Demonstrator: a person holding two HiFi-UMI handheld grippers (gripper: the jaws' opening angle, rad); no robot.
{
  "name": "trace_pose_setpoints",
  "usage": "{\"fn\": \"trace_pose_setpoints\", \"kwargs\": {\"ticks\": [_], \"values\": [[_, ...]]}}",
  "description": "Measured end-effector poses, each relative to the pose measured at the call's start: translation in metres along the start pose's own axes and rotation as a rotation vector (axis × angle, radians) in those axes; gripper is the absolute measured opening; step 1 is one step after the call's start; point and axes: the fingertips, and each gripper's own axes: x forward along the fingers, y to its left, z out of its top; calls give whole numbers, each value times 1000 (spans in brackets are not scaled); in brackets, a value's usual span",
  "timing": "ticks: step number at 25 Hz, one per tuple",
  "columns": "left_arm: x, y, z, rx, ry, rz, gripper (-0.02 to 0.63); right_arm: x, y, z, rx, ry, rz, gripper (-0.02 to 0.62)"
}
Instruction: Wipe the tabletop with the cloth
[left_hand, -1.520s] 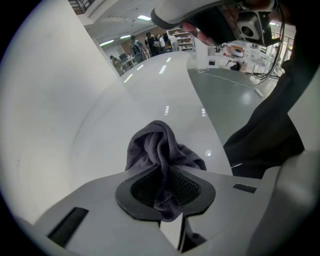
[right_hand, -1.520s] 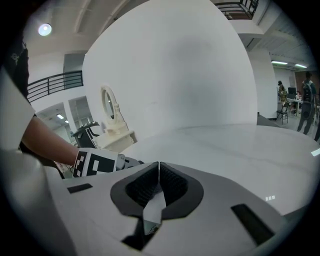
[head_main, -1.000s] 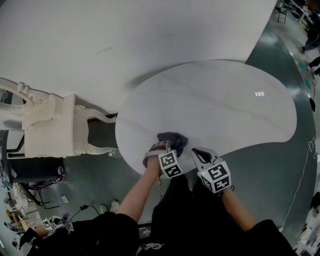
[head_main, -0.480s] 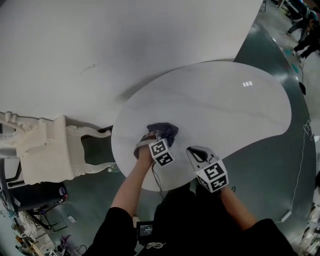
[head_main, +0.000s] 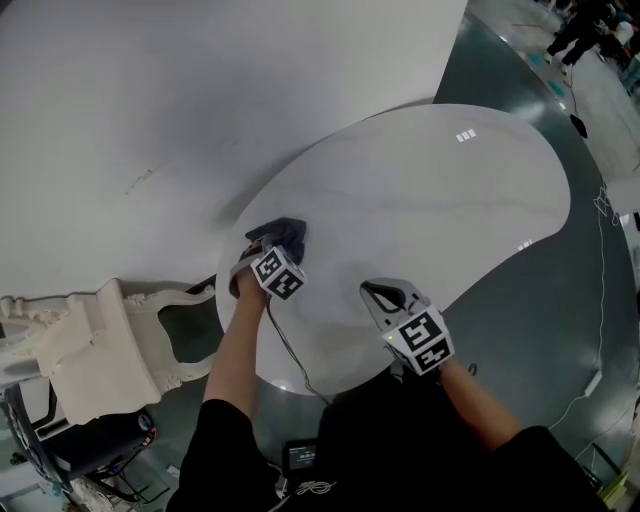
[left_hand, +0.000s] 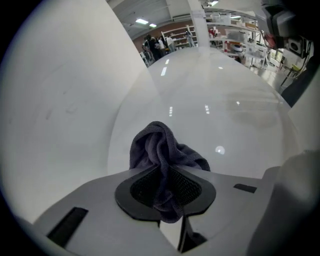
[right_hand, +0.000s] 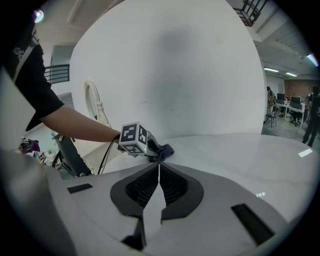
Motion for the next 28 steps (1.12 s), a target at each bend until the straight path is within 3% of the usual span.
{"fn": "trace_pose_setpoints", "kwargs": {"ticks": [7,11,19,28], "values": [[9,48,-31,3,59,81,63,0,4,-4,10,19,-8,14],[0,46,-53,4,94,113,57,-4,12,-9,9,24,10,12],[-37,-20,-95,18,86,112,52,-7,44,-20,-15,29,77,14],[-68,-111,-88,-18,38,98,51,-15,71,-35,-33,33,115,14]]}}
